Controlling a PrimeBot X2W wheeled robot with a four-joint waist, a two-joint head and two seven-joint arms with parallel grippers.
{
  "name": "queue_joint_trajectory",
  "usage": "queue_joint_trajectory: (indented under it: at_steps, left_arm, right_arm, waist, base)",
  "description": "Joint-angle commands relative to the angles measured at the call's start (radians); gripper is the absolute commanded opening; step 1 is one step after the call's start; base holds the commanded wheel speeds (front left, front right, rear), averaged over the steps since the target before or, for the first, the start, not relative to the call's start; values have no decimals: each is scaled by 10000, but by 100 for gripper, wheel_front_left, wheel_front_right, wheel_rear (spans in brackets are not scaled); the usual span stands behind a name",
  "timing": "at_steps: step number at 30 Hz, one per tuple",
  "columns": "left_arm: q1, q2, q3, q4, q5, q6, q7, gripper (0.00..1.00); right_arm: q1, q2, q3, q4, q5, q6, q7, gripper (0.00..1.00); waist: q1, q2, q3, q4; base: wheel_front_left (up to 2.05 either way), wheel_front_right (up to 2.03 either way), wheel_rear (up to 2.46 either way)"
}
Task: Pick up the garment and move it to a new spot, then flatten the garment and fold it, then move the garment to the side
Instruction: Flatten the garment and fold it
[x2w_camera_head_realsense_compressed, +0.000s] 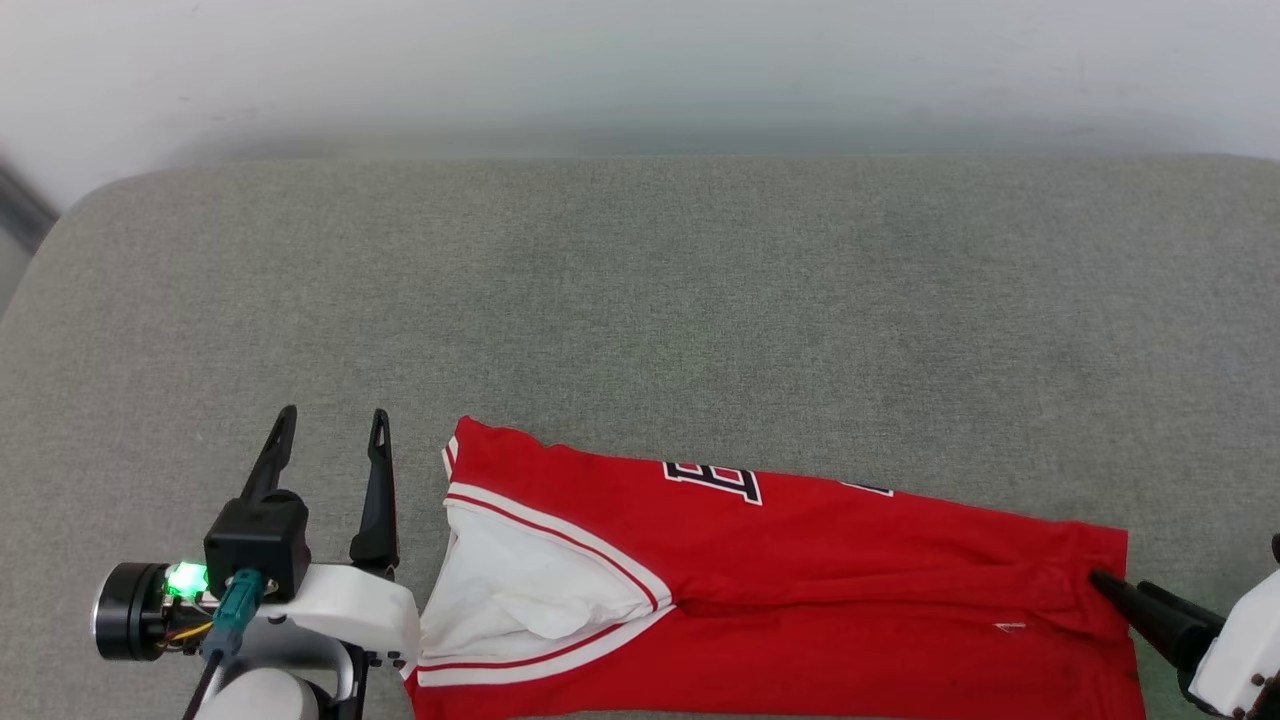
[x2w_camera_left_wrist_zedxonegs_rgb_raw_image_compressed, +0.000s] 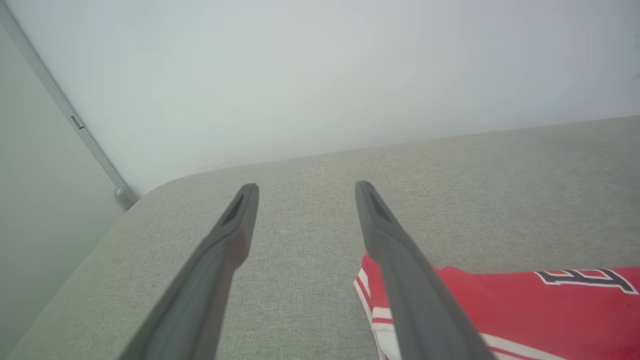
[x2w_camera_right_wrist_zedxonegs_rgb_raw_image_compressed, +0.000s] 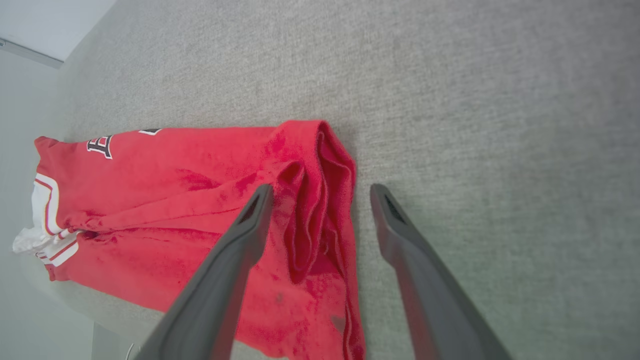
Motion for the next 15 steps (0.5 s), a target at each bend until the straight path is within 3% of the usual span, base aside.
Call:
queue_joint_trajectory:
  at_steps: [1, 6, 13, 15]
  left_arm:
    - [169, -110, 119, -37, 138, 30, -43, 100]
    - [1132, -914, 1443, -239, 1330, -36, -43, 100]
    - [2155, -2055, 2692, -353, 2754, -474, -36, 100]
    - [2567, -2659, 3153, -505, 3590, -642, -36, 100]
  right_arm:
    - [133, 76, -17, 50, 77, -4, 29, 100]
    - [271, 688, 98, 643, 305, -4, 399, 100]
    - [409, 1506, 762, 840, 489, -5, 1108, 100]
    - [389, 1733, 1014, 952, 390, -5, 1261, 100]
  waist:
    - [0, 0, 7, 9]
    - [0, 0, 53, 82]
    - [0, 0, 66, 204]
    - [0, 0, 48, 274]
  base:
    - [0, 0, 0]
    - [0, 0, 0]
    - [0, 0, 0]
    - [0, 0, 0]
